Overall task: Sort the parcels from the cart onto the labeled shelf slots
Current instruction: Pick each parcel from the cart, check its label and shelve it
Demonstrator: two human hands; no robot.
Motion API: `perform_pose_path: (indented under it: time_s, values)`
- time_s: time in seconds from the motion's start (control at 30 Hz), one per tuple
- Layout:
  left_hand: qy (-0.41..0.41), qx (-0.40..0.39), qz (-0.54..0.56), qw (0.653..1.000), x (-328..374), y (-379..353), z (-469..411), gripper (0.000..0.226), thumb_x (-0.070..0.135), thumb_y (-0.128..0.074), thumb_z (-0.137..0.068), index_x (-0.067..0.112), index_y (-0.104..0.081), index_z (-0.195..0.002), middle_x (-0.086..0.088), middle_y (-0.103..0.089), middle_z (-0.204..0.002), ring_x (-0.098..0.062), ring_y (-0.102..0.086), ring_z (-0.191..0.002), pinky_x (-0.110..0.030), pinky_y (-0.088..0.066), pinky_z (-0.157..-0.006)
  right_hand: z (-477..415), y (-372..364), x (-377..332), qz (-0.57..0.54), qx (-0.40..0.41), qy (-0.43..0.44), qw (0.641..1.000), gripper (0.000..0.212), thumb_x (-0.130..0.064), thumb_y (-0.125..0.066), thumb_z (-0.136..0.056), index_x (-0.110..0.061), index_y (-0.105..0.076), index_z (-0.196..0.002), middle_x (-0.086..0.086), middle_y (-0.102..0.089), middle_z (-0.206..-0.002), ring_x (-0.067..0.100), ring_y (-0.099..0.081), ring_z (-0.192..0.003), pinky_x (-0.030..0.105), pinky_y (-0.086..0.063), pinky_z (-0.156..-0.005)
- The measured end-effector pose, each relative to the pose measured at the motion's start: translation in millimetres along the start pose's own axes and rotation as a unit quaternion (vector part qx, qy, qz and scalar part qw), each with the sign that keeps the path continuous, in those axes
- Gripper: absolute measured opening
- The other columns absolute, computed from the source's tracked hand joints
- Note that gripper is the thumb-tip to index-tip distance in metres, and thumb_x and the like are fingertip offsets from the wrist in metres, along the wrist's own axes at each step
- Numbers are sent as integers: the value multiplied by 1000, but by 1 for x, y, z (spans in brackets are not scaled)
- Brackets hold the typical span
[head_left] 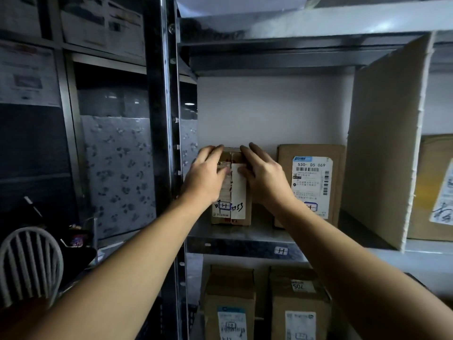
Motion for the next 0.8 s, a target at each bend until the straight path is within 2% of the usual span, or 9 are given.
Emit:
perform_pose_path:
  time_s: [0.13, 0.27, 0.37, 0.43, 0.5, 0.6, 0.67, 0.8]
  values:
    - [1, -1, -8, 1000, -1, -1, 1, 56, 21, -59, -95, 18, -39, -147, -2, -37, -150, -23, -41, -133, -33, -37, -108, 1, 2, -3, 34, -5, 34, 999, 47, -17, -58, -98, -7, -49, -144, 18, -48, -146, 40, -56, -122, 48, -50, -95]
    - [12, 0, -3, 1000, 1, 1, -1, 55, 21, -60, -95, 19, -40, -146, -1, -39, -149, -21, -43, -131, -26, -34, -103, -1, 6, -4, 56, -16, 38, 998, 47, -17, -57, -99, -6, -48, -143, 17, -51, -142, 40, -57, -118, 49, -51, -89]
    - [17, 2, 11, 1000, 2, 3, 1, 54, 19, -61, -94, 18, -42, -145, -2, -41, -147, -22, -44, -130, -23, -31, -101, 0, 11, -8, 75, -38, 43, 996, 51, -19, -58, -98, -7, -44, -146, 19, -47, -147, 43, -53, -123, 53, -49, -95]
    - [17, 4, 21, 1000, 3, 5, 1, 55, 17, -61, -93, 18, -42, -145, -3, -42, -147, -23, -45, -131, -28, -35, -105, 2, 17, -11, 98, -50, 46, 993, 55, -23, -58, -99, -11, -39, -150, 18, -40, -153, 41, -43, -134, 52, -44, -103]
    - [17, 18, 38, 999, 5, 8, 2, 56, 16, -61, -93, 19, -42, -145, -4, -42, -148, -24, -43, -133, -34, -38, -107, 8, 29, -12, 117, -38, 50, 991, 56, -28, -57, -99, -14, -39, -150, 17, -38, -155, 38, -38, -139, 51, -43, -104]
    - [-26, 73, 62, 995, 11, 15, 1, 53, 20, -63, -92, 16, -46, -142, -6, -46, -143, -24, -44, -130, -30, -37, -102, 22, 50, -7, 142, 13, 86, 986, 49, -31, -54, -98, -12, -51, -142, 20, -49, -145, 39, -47, -131, 52, -51, -95]
    - [-70, 95, 63, 991, 21, 18, 2, 49, 21, -63, -92, 14, -50, -138, -7, -49, -139, -23, -46, -128, -29, -35, -99, 31, 69, 5, 179, 33, 93, 979, 48, -36, -47, -98, -14, -53, -140, 18, -52, -142, 36, -48, -130, 50, -50, -95]
    - [-171, 74, 34, 982, 60, 8, -2, 49, 19, -67, -89, 11, -54, -136, -11, -54, -134, -28, -50, -123, -31, -37, -101, 45, 108, 48, 227, 54, 54, 971, 48, -34, -56, -96, -17, -52, -141, 17, -51, -144, 37, -45, -133, 52, -48, -100]
Point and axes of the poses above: each hand's wrist, its own z-axis away from the middle knuckle, its own y-axis out of the back of the hand, x = y × z, the point moved 1 cm from there along -z, towards the middle knuckle
